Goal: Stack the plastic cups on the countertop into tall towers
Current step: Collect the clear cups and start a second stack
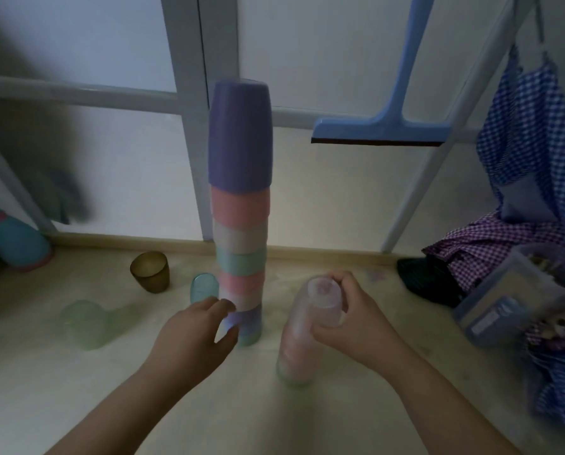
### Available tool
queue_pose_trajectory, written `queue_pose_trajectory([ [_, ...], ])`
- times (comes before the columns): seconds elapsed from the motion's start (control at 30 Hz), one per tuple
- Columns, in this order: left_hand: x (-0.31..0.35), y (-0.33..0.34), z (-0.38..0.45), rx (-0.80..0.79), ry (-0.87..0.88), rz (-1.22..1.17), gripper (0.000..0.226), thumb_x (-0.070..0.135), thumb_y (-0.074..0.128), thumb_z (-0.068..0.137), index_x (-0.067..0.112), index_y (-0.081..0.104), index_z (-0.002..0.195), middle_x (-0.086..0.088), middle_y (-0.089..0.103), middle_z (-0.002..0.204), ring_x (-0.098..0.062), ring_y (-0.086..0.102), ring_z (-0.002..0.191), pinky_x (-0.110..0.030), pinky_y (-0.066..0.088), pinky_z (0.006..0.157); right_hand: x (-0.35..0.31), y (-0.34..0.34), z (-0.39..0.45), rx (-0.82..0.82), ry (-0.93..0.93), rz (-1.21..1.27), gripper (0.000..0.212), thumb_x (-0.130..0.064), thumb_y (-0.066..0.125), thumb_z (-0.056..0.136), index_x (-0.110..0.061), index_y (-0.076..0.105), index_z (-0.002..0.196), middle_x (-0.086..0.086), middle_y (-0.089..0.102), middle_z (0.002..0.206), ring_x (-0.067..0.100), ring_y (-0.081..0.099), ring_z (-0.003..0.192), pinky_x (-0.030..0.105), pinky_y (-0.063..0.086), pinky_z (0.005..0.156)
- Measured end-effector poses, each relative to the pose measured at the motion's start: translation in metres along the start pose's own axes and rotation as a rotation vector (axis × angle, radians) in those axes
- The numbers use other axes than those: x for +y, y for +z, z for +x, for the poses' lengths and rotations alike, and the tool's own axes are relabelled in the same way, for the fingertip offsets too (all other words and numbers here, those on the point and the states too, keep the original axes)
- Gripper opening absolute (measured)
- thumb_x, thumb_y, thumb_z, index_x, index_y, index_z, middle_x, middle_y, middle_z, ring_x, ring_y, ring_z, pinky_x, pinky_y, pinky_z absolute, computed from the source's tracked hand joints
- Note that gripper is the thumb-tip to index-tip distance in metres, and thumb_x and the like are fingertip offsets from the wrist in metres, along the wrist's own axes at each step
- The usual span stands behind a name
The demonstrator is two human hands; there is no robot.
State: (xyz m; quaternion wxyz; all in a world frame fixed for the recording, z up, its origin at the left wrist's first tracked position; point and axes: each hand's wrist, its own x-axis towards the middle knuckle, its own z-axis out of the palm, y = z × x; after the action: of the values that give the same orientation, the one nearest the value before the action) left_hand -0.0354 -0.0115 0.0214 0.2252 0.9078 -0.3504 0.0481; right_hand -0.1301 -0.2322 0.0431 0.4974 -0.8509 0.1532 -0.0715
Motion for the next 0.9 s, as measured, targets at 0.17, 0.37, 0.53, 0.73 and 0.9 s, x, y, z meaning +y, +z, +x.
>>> queue_pose_trajectory([
  [0.17, -0.020, 0.001, -0.008, -0.008, -0.031, -0.040, 0.027, 0.027, 0.068, 0.076, 0.018, 0.064, 0.101, -0.001, 0.070, 0.092, -0.021, 0.067, 0.079, -0.030, 0.050, 0.061, 0.007, 0.015, -0.004, -0.029, 0.058, -0.013, 0.056, -0.027, 0.066, 0.052, -0.040, 0.046, 0.103, -0.009, 0.060, 0.107, 0.011, 0.058, 0.098, 0.018, 0.046, 0.072],
  [0.37, -0.041, -0.007, -0.008, -0.010, -0.073, -0.094, 0.030, 0.030, 0.063, 0.081, 0.017, 0.061, 0.108, -0.002, 0.067, 0.101, -0.021, 0.064, 0.090, -0.031, 0.050, 0.069, -0.026, 0.017, -0.006, 0.148, -0.102, -0.178, 0.060, -0.031, 0.071, 0.061, -0.039, 0.046, 0.116, -0.014, 0.049, 0.120, -0.004, 0.045, 0.107, 0.006, 0.032, 0.085],
  [0.53, -0.071, -0.020, -0.011, -0.027, -0.125, -0.082, 0.033, 0.036, 0.055, 0.085, 0.023, 0.054, 0.115, 0.004, 0.062, 0.109, -0.016, 0.061, 0.097, -0.029, 0.049, 0.074, -0.071, 0.071, 0.005, 0.069, -0.307, -0.163, 0.040, -0.040, 0.064, 0.064, -0.035, 0.053, 0.102, -0.015, 0.059, 0.101, -0.005, 0.051, 0.093, 0.002, 0.036, 0.080],
  [0.73, -0.128, -0.042, -0.029, 0.001, -0.187, -0.066, 0.034, 0.037, 0.055, 0.086, 0.021, 0.055, 0.115, 0.002, 0.061, 0.113, -0.018, 0.060, 0.095, -0.031, 0.051, 0.076, -0.062, 0.179, 0.034, -0.192, -0.209, -0.244, 0.040, -0.030, 0.067, 0.079, -0.029, 0.051, 0.115, -0.018, 0.050, 0.099, -0.008, 0.047, 0.089, 0.008, 0.037, 0.081],
  [0.9, -0.188, -0.056, -0.044, 0.014, -0.236, 0.010, 0.036, 0.034, 0.057, 0.084, 0.019, 0.055, 0.116, -0.001, 0.057, 0.117, -0.021, 0.056, 0.102, -0.031, 0.048, 0.079, -0.060, 0.239, 0.057, -0.299, -0.130, -0.332, 0.048, -0.026, 0.064, 0.081, -0.021, 0.046, 0.125, -0.006, 0.047, 0.114, 0.008, 0.048, 0.104, 0.019, 0.038, 0.090],
])
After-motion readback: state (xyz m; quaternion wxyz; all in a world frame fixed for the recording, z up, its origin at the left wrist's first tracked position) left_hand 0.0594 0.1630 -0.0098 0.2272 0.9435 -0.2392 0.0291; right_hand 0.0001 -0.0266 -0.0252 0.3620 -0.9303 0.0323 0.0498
